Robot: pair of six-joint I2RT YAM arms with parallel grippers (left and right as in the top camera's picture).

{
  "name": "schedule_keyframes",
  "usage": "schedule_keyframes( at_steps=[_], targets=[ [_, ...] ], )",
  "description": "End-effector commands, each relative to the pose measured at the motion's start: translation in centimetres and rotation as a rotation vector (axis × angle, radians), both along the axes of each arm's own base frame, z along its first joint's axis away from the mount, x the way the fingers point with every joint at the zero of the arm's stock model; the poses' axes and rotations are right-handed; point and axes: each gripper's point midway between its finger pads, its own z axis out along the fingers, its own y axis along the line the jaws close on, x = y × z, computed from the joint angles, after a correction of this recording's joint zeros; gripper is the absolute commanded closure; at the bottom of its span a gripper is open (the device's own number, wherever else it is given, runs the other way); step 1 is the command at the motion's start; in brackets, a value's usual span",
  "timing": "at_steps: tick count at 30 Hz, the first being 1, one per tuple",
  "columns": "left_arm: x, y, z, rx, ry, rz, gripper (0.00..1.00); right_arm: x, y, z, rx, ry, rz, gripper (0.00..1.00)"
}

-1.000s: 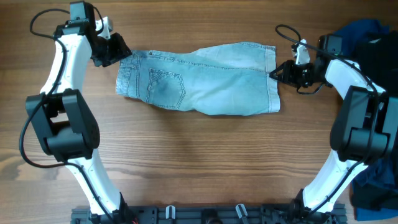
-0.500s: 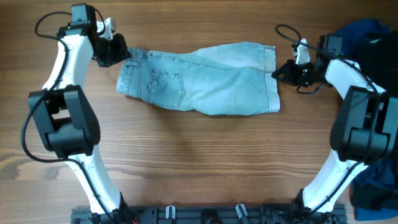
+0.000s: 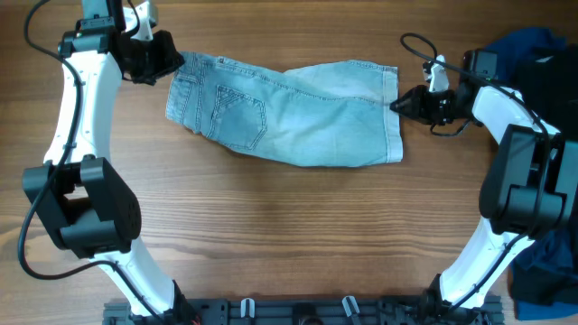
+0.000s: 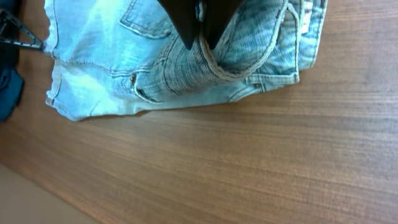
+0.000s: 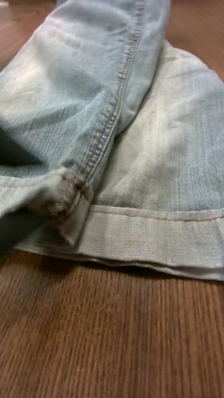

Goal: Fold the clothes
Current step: 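Lift the jeans with both grippers and stretch them apart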

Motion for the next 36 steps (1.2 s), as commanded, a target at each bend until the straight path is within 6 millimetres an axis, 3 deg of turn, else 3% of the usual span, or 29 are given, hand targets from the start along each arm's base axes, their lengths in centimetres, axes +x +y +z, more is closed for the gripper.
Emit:
schedule_keyframes(
  at_steps=[1, 10, 19, 24, 29, 30, 31, 32, 33, 36],
  targets=[
    [-0.1, -0.1, 0.7, -0.009, -0.011, -0.004, 0.96, -0.5, -0.4, -1.3, -0.042, 0.029, -0.007, 0.61],
    [-0.1, -0.1, 0.7, -0.009, -0.011, -0.004, 0.96, -0.4, 0.1, -1.5, -0.042, 0.020, 0.004, 0.68],
    [-0.1, -0.1, 0.7, -0.009, -0.011, -0.004, 0.95, -0.1, 2.5, -1.6, -0.074, -0.004, 0.059, 0.71],
    [-0.1, -0.1, 0.7, -0.009, -0.010, -0.004, 0.95, 0.2, 2.5, -1.7, -0.095, -0.014, 0.061, 0.95],
    [-0.1, 0.0, 0.7, -0.008, -0.010, -0.004, 0.94, 0.0, 2.4, -1.7, -0.096, -0.007, 0.061, 0.95],
    [-0.1, -0.1, 0.7, -0.008, -0.010, -0.004, 0.94, 0.0, 2.4, -1.8, -0.097, -0.007, 0.061, 0.89],
    [-0.1, -0.1, 0.7, -0.009, -0.010, -0.004, 0.94, 0.0, 2.3, -1.8, -0.104, -0.003, 0.056, 0.69],
    [-0.1, 0.0, 0.7, -0.008, -0.010, -0.004, 0.94, 0.0, 2.1, -1.9, -0.113, 0.000, 0.053, 0.57],
    [-0.1, 0.0, 0.7, -0.008, -0.010, -0.003, 0.94, -0.1, 1.9, -2.1, -0.126, 0.005, 0.049, 0.52],
    [-0.1, 0.0, 0.7, -0.008, -0.010, -0.004, 0.94, -0.3, 1.5, -2.5, -0.158, 0.020, 0.042, 0.52]
  ],
)
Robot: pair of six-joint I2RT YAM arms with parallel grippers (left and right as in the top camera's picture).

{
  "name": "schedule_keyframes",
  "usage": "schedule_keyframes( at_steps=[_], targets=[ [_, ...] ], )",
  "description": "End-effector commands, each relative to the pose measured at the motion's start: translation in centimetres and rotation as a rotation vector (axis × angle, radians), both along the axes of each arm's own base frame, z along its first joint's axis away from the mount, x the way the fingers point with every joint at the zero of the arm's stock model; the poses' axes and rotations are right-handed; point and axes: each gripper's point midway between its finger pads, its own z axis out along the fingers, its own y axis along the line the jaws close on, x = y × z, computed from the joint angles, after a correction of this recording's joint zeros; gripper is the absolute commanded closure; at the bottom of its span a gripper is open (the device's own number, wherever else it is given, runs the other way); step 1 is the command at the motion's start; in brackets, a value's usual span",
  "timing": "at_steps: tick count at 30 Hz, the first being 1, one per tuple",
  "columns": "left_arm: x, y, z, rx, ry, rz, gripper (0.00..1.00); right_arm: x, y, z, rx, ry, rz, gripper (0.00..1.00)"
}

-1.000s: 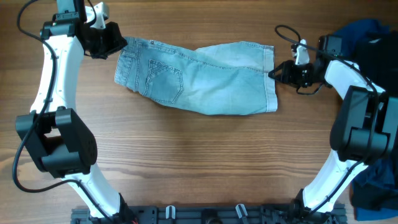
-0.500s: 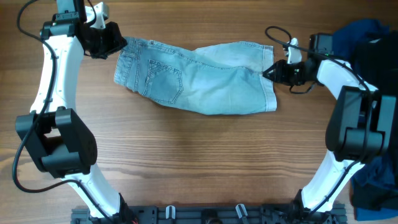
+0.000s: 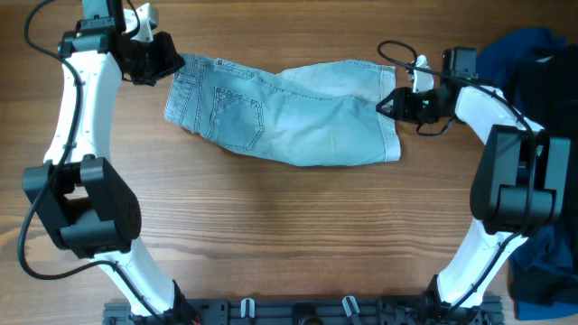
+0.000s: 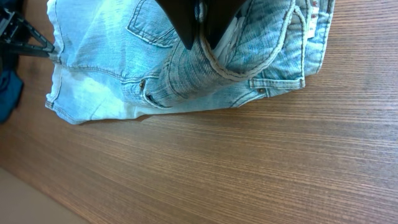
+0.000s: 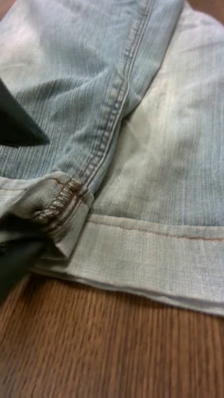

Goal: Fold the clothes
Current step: 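Lift the jeans with both grippers and stretch them apart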

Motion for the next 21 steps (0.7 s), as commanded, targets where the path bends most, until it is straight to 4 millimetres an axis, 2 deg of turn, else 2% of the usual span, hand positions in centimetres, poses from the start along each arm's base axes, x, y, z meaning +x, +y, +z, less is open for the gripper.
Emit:
schedule_keyframes(
  at_steps=[1, 7, 13, 15, 21],
  targets=[
    [0.07, -0.03, 0.78, -0.007, -0.020, -0.004, 0.94, -0.56, -0.53, -1.20, -0.045, 0.033, -0.010, 0.53],
    [0.08, -0.05, 0.79, -0.008, -0.021, -0.004, 0.94, -0.57, -0.43, -1.21, -0.044, 0.034, -0.008, 0.72],
    [0.08, -0.04, 0.79, -0.007, -0.020, -0.004, 0.94, -0.61, -0.16, -1.23, -0.044, 0.035, -0.003, 0.74],
    [0.08, -0.04, 0.79, -0.007, -0.020, -0.004, 0.94, -0.60, -0.16, -1.22, -0.044, 0.034, -0.003, 0.95],
    [0.42, 0.01, 0.97, -0.006, -0.037, -0.004, 0.96, -0.36, -0.18, -0.76, -0.037, 0.010, 0.015, 0.96]
  ],
)
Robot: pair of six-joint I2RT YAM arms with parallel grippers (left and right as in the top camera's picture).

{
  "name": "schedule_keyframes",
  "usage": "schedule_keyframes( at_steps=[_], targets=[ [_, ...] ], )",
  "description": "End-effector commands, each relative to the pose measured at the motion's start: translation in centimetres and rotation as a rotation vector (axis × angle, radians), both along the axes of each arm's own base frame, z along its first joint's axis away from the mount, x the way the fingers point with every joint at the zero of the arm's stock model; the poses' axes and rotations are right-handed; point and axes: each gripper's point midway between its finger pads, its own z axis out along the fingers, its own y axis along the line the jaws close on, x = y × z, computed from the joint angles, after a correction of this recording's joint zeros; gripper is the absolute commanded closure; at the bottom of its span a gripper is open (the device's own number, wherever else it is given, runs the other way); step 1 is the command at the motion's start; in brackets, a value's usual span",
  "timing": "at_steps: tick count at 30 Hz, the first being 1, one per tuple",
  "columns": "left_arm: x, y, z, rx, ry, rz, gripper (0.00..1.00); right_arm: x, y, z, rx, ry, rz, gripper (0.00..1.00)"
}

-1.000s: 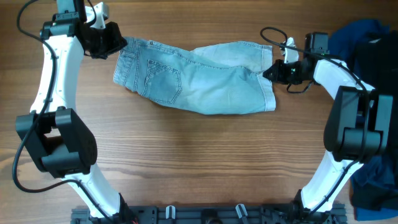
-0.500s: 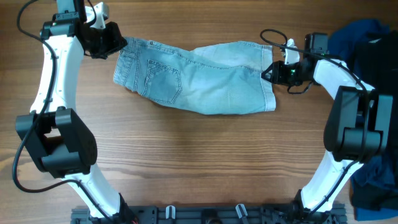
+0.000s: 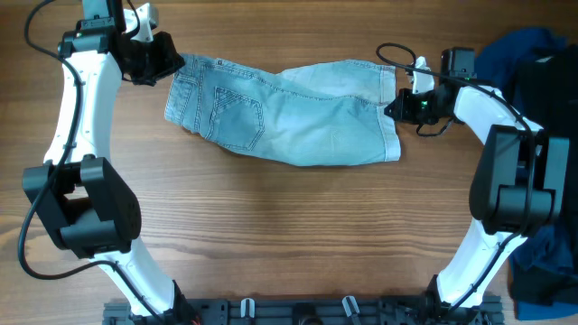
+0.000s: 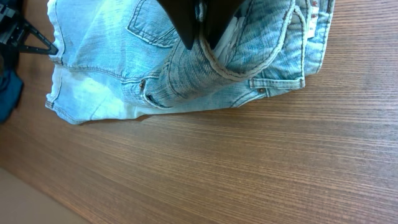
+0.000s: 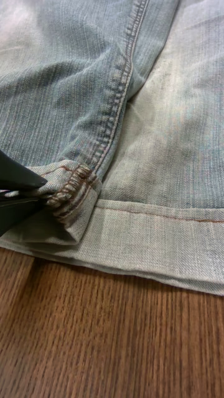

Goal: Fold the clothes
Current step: 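Lift the jeans with both grippers and stretch them apart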

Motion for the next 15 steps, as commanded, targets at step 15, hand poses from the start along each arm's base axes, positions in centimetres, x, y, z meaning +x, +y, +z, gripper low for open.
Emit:
schedule_keyframes(
  at_steps=[15],
  targets=[
    [-1.9, -0.5, 5.4, -0.024, -0.077, -0.012, 0.96, -2.3, -1.1, 12.7, 0.090, -0.195, 0.034, 0.96]
  ],
)
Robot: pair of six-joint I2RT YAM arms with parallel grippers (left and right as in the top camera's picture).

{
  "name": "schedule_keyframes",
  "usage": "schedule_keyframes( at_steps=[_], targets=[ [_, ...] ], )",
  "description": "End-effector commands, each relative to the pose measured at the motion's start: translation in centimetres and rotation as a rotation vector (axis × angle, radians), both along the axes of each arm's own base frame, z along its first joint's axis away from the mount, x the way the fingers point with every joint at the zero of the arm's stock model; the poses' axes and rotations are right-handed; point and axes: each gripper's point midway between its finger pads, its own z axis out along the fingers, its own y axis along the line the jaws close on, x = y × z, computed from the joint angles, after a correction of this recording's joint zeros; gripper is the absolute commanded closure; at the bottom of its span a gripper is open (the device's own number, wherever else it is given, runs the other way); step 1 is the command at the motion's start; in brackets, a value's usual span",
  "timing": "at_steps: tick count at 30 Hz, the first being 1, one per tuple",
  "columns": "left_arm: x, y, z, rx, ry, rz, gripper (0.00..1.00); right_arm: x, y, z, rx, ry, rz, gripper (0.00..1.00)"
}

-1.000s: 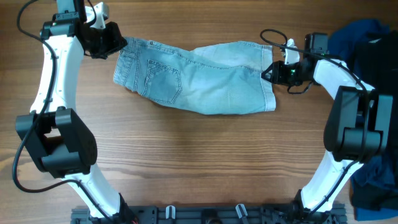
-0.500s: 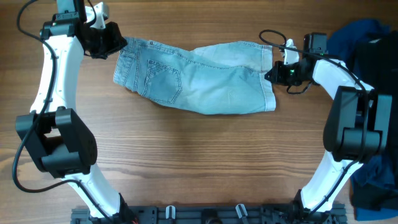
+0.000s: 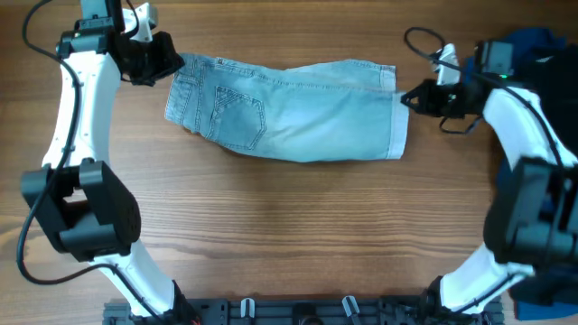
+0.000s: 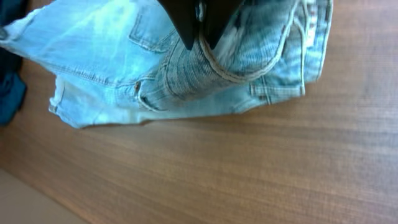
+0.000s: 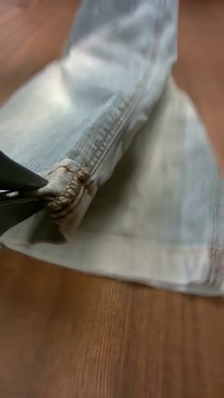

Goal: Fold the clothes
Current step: 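Lift the jeans with both grippers and stretch them apart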

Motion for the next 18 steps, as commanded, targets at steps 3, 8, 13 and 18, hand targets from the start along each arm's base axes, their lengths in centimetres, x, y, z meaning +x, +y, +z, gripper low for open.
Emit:
schedule_keyframes(
  at_steps=[3, 8, 13, 18],
  targets=[
    [-2.4, -0.5, 6.2, -0.022, -0.093, -0.012, 0.96, -2.5, 0.9, 5.9, 0.009, -0.074, 0.036, 0.96],
    [-5.3, -0.9, 8.7, -0.023, -0.086, -0.012, 0.96, -5.2, 1.2, 8.2, 0.002, -0.048, 0.026, 0.96],
    [-8.9, -1.4, 9.4, -0.035, -0.001, -0.010, 0.96, -8.0, 0.2, 8.8, -0.074, 0.024, -0.031, 0.96],
    [-12.8, -1.9, 7.8, -0.059, 0.186, -0.008, 0.96, -10.8, 0.0, 8.6, -0.108, 0.117, -0.045, 0.95]
  ],
)
